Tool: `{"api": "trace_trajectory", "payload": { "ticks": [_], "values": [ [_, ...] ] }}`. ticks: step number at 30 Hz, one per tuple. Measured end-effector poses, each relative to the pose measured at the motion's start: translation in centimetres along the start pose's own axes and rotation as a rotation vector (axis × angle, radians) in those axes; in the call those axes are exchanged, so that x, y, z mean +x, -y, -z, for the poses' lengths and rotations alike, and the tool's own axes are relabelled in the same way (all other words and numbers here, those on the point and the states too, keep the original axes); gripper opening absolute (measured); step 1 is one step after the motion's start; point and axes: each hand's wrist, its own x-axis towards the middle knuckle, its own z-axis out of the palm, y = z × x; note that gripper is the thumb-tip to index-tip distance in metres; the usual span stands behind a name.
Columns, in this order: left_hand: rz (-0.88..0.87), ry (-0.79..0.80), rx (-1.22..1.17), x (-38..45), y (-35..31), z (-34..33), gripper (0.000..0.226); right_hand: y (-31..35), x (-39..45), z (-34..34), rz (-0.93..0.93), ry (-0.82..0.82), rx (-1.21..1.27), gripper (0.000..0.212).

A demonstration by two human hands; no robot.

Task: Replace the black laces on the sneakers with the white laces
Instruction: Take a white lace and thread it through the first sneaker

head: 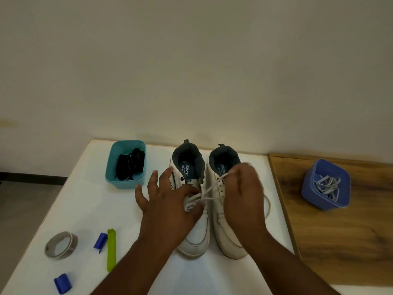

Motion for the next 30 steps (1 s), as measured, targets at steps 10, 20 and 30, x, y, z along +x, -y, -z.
{"api": "trace_trajectory", "payload": {
  "ticks": [10,20,30],
  "values": [
    [-0.016,0.007,0.099,-0.2,0.3,0.4,0.063,-0.9,-0.6,-1.0,0.333,0.395,-0.398,0.03],
    [-0.014,0.019,0.13,-0.2,0.5,0.2,0.06,-1.6,0.2,-0.7,0.452,0.325,-0.532,0.004],
    [0.001,0.056,0.106,-0.2,0.1,1.1,0.06,0.1,1.6,1.3,0.322,0.059,-0.286,0.028]
  ]
}}
